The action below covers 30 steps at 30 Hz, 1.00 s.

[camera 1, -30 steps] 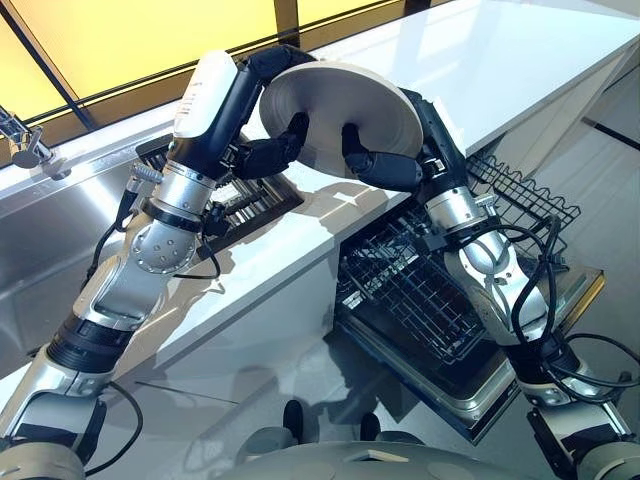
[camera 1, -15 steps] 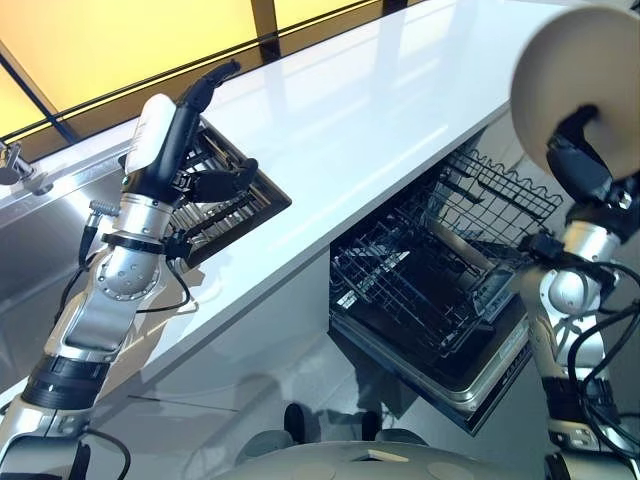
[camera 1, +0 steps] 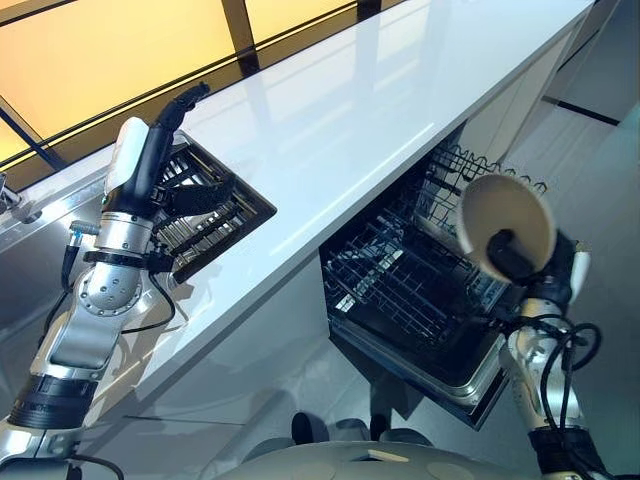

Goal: Pick up plates and place into dishwasher.

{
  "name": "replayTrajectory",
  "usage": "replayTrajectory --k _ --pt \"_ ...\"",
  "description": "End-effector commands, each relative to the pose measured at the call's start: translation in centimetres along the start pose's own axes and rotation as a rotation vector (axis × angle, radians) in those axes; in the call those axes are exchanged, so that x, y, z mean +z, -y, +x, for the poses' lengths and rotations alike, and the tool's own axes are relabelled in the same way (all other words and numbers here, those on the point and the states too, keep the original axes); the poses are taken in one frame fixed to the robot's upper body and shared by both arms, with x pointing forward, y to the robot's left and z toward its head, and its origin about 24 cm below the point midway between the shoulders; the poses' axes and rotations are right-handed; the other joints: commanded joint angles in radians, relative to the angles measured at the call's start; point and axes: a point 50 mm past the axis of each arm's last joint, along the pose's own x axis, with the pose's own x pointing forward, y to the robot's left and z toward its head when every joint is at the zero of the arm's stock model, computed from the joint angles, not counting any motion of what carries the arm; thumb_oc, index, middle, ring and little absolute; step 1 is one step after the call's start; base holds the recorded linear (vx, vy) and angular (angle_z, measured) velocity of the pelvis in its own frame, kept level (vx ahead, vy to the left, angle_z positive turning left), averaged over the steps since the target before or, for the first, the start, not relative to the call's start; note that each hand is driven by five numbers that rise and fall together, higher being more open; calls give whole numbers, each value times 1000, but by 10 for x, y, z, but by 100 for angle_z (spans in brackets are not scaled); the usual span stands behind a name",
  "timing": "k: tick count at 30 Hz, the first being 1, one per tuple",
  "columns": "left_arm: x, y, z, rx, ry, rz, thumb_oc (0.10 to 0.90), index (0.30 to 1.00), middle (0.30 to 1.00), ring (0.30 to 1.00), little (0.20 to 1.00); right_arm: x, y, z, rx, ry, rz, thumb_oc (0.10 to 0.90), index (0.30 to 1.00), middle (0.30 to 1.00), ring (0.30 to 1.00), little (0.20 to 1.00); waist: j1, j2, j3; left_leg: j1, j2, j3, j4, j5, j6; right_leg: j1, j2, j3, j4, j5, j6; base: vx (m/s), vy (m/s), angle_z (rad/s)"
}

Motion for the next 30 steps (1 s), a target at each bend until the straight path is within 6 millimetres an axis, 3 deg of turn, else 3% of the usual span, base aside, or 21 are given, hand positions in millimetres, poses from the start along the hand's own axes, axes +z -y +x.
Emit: replayTrajectory --k 1,5,10,30 --pt "11 -40 19 216 88 15 800 900 900 900 900 52 -10 17 51 300 -98 100 300 300 300 200 9 -22 -56 51 -76 -11 6 -137 51 -21 51 -33 64 -50 20 -8 4 3" --pt "11 -39 22 213 89 5 800 900 900 900 900 46 -18 21 98 307 -286 100 300 300 300 200 22 -25 -54 49 -75 -15 6 -135 47 -17 47 -45 60 -51 21 -6 -1 7" --pt "12 -35 22 199 92 3 800 900 900 900 900 36 -21 25 106 254 -381 100 300 300 300 200 36 -30 -49 47 -76 -24 6 -134 46 -14 45 -54 60 -52 21 -4 -8 4" --pt "15 -30 26 118 95 -16 800 900 900 900 900 -19 -19 36 96 -74 -632 100 300 300 300 200 100 -34 -44 51 -80 -57 6 -134 42 8 38 -96 56 -59 18 21 -12 9"
